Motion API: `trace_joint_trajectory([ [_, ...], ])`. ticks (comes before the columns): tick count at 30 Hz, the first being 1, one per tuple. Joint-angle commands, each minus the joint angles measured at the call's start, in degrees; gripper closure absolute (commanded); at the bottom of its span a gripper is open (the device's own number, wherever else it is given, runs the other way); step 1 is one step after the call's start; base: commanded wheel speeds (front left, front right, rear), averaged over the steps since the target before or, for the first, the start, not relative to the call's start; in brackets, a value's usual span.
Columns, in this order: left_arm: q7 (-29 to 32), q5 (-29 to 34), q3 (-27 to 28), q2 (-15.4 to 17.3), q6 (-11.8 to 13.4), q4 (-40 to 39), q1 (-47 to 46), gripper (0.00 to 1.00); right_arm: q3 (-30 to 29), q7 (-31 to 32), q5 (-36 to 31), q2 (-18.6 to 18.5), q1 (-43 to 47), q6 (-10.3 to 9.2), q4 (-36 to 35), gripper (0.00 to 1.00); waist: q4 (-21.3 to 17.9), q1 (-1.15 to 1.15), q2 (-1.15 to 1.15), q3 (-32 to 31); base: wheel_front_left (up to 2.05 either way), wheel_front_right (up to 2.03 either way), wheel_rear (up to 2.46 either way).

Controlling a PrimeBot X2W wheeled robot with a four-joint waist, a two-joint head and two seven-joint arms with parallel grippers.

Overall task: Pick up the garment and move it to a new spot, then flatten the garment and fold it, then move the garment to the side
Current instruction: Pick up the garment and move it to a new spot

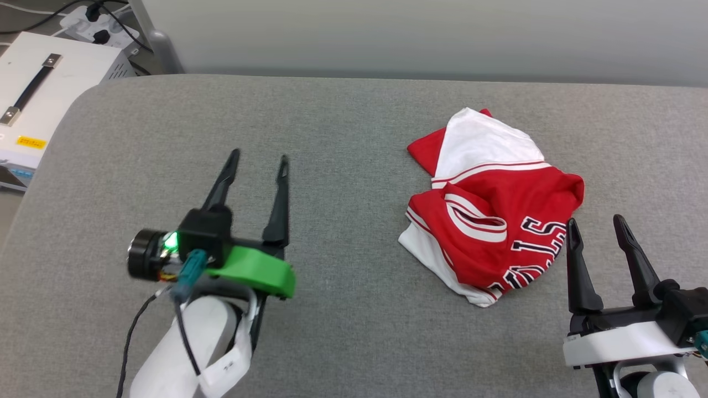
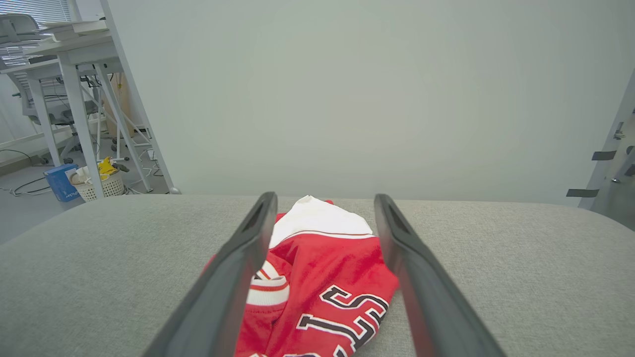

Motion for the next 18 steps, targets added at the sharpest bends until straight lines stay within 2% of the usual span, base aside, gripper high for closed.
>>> trace_joint_trajectory([
  [1, -0.3, 1.1, 1.9, -0.4, 0.1, -0.7, 2.1, 0.00, 0.1, -0.3, -0.4, -0.1, 1.0, -0.05, -0.2, 0.00, 0.5, 0.00, 0.00, -0.3, 0.00, 0.00, 0.00],
  [8, -0.3, 4.8, 10.8, -3.3, -2.3, -2.2, 10.7, 0.00, 0.4, -0.3, -0.5, -0.1, 1.7, -0.05, 0.0, 0.00, 1.0, 0.00, 0.00, -1.4, 0.00, 0.00, 0.00],
  [13, -0.3, 7.3, 14.4, -6.1, -6.0, -2.0, 15.1, 0.00, 0.5, -0.3, -0.6, -0.1, 2.4, -0.05, 0.2, 0.00, 0.7, 0.00, 0.00, -2.3, 0.00, 0.00, 0.00],
  [14, -0.3, 8.7, 15.9, -7.7, -7.9, -1.4, 16.9, 0.00, 0.6, -0.3, -0.6, -0.1, 2.8, -0.05, 0.3, 0.00, 0.4, 0.00, 0.00, -2.8, 0.00, 0.00, 0.00],
  [18, -0.3, 10.4, 17.7, -9.7, -10.0, -0.8, 18.7, 0.00, 0.4, -0.3, -0.5, -0.1, 3.7, -0.05, 0.6, 0.00, -0.1, 0.00, 0.00, -3.5, 0.00, 0.00, 0.00],
])
